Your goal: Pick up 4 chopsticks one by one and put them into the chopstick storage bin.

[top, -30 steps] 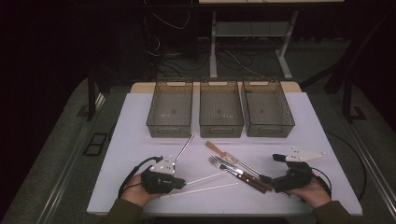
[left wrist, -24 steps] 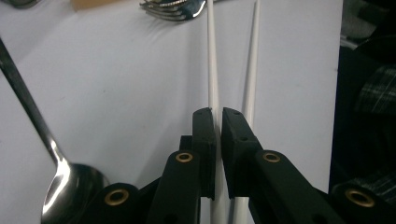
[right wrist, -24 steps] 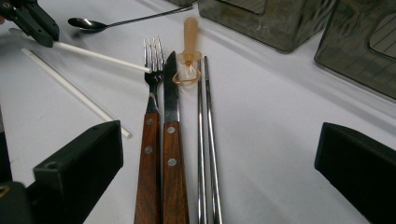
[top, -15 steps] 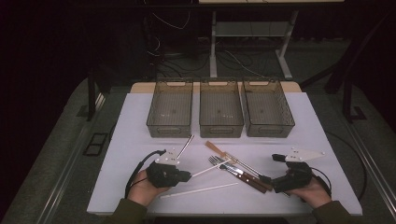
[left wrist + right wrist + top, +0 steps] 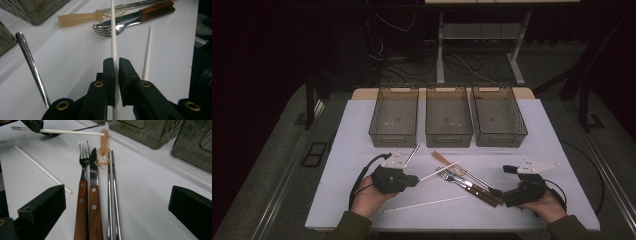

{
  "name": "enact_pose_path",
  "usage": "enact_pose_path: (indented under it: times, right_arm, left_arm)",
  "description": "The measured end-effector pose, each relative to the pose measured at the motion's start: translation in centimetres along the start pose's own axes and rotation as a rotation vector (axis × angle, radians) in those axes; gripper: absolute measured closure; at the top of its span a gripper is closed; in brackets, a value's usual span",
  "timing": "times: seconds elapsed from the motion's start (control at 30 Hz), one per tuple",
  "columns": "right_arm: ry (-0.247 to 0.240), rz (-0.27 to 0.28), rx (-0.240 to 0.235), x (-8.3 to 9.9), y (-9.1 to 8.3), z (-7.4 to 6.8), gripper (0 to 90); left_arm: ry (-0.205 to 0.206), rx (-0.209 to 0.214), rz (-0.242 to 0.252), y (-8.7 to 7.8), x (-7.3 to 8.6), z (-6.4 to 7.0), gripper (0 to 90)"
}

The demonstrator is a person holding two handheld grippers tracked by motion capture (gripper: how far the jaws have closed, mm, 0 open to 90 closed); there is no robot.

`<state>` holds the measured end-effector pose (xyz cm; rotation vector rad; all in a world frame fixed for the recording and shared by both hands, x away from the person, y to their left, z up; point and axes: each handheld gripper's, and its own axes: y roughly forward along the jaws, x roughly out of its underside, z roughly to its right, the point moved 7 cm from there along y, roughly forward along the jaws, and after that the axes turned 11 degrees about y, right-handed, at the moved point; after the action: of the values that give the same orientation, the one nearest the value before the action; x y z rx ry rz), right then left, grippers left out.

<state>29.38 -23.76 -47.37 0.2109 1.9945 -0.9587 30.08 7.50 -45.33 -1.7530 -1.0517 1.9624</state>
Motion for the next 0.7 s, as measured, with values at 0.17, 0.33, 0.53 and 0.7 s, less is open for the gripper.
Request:
enact_pose_path:
  times: [0.17,0.33,0.53,0.7]
  right_arm:
    - [0.008,0.004,0.001,0.0,0.0,0.0,1.3]
    - [0.012,0.005,-0.002,0.0,0.0,0.0,1.3]
    - [0.016,-0.004,-0.002,0.1,0.3,0.0,1.3]
    - [0.019,-0.004,-0.002,0.1,0.3,0.0,1.3]
  left_arm:
    - [-0.002,-0.001,0.019,-0.2,-0.5,-0.4,84.0]
    - [-0.011,-0.007,0.054,-0.7,-1.1,-1.2,84.0]
    - [-0.022,-0.016,0.071,-1.0,-1.7,-2.2,84.0]
    - [-0.026,-0.025,0.074,-1.0,-2.4,-3.1,84.0]
